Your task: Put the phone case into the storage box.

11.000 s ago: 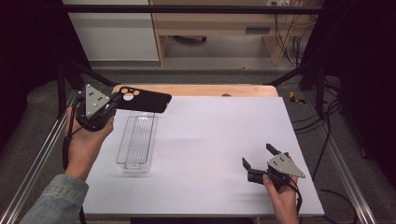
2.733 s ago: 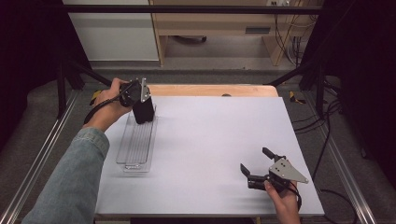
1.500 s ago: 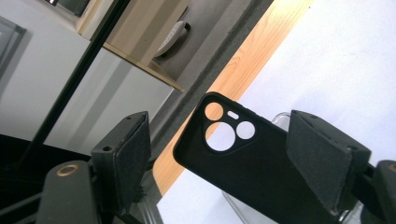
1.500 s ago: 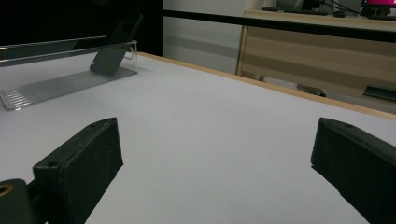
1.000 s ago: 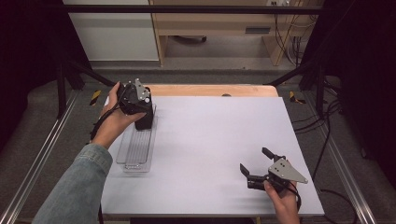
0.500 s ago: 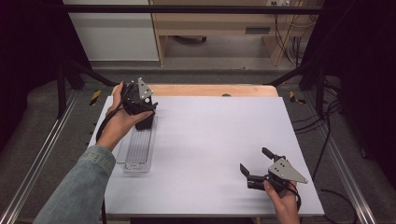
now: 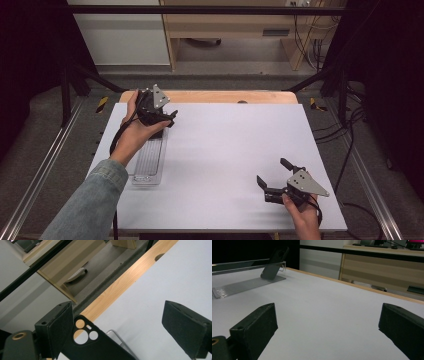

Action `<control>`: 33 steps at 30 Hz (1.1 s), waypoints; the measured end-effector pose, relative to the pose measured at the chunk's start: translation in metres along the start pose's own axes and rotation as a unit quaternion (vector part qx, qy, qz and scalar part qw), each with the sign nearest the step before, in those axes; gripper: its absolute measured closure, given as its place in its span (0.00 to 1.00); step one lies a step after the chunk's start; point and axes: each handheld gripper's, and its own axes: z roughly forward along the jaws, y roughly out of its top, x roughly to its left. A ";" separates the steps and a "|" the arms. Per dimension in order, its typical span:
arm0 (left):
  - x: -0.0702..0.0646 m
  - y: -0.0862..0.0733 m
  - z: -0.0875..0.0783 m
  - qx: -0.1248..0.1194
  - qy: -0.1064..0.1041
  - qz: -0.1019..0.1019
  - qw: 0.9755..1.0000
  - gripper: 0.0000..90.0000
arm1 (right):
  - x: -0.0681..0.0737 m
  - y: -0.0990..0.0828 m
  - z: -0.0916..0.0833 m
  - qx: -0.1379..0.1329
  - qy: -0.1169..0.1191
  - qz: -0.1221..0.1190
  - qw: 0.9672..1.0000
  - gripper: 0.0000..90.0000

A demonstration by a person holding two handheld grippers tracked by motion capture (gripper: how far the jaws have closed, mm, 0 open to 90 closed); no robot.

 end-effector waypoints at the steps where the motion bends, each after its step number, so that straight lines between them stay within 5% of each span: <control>1: -0.001 0.001 -0.001 -0.004 0.000 0.000 1.000 0.11 | 0.000 0.000 0.000 0.000 0.000 0.000 1.000 0.03; 33: -0.067 0.022 0.001 -0.038 -0.048 0.037 0.997 0.10 | -0.001 0.000 0.000 -0.002 -0.004 0.004 1.000 0.03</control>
